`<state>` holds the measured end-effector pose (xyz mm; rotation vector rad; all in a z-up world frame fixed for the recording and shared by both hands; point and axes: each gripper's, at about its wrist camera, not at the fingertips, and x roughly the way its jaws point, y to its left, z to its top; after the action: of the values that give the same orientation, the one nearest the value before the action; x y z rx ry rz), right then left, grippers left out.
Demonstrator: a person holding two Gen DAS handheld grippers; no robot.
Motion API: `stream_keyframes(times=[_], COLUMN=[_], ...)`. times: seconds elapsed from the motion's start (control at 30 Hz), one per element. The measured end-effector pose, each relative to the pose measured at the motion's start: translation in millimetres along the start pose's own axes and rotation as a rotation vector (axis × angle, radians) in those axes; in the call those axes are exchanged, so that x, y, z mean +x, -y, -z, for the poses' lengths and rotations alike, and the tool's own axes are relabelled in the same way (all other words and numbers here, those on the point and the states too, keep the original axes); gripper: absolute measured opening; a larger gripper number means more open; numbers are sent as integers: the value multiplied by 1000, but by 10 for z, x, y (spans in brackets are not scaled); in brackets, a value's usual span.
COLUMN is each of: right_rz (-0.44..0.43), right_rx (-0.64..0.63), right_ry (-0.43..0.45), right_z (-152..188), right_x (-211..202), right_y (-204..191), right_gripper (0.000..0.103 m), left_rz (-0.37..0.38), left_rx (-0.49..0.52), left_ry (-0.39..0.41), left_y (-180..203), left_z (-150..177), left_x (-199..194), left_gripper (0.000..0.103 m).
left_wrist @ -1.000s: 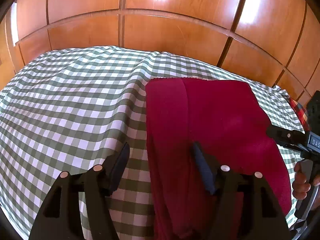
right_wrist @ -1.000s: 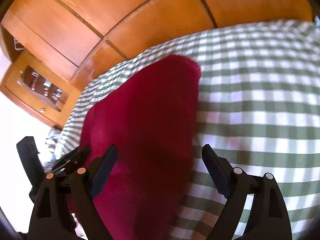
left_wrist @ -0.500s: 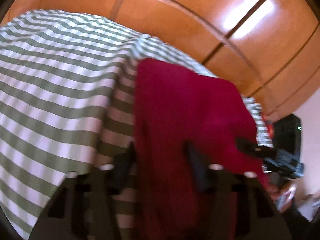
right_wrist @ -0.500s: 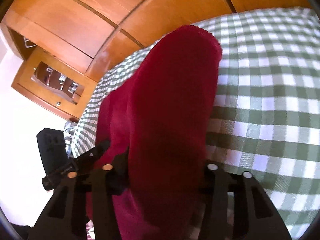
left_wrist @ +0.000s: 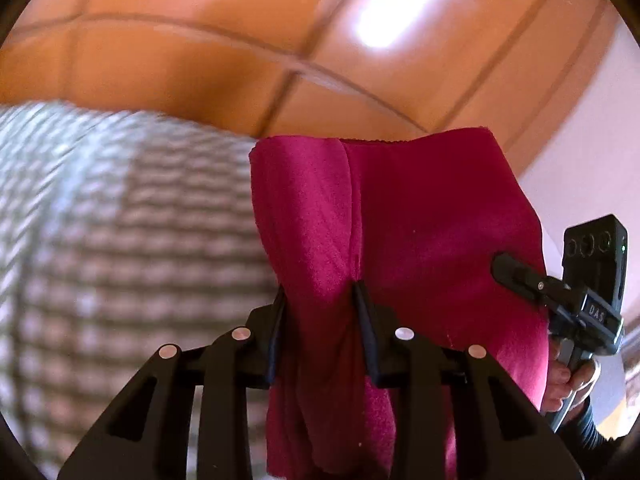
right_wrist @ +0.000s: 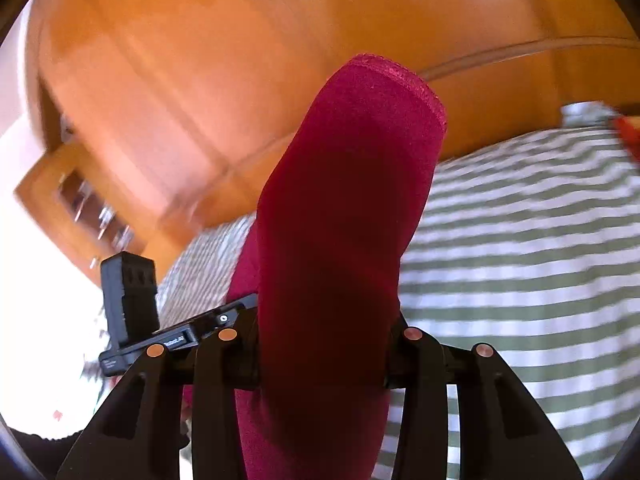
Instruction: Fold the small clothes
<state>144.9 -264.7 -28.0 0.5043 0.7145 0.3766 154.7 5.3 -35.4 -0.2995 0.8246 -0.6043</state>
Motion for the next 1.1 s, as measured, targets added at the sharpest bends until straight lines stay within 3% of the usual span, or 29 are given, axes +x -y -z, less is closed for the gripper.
stream_keyframes(times=[0.13,0.23,0.3,0.4,0.47,0.53,0.6,0.7,0.9,0.93,1.1], right_rz=[123,236,332,354,341,338,352,438,595,624,768], right_rx=[124,254,351,461,471,483,471,413,275,251,237], right_ry=[102,132,120,91,116,119,108,102,145,145,155], right_z=[10,180,390,668,761,759,703,544,539,559,733], right_x=[-485,-694,-761,-734,-718,-712,-740,-834,-1175,-1197,-1123], right_y=[611,1104,1488,1874,1932,1953,1936,1803,1369,1268,849], right_gripper=[39,39,39,42,44,51,61,74,80,82,90], left_rz=[44,36,-1,-109,-150,-188,-179,-172,-259,-273,-341], left_rx=[127,224,289,400,435,437,395,353,351,345,313], left_ry=[-67,-151,-213,-316,-297,-289,-296,-263,-129,-118,-95], left_y=[694,1155,1382,1615,1616,1613,1541,1497,1504,1508,1524], left_z=[-281,-302,-232,1,27,8,-73,-86,68,92,254], left_x=[612,1097,1400,1889,1972,1991,1954,1683,1127,1060,781], left_gripper=[30,25,25,31,44,53,57,60,73,78,83])
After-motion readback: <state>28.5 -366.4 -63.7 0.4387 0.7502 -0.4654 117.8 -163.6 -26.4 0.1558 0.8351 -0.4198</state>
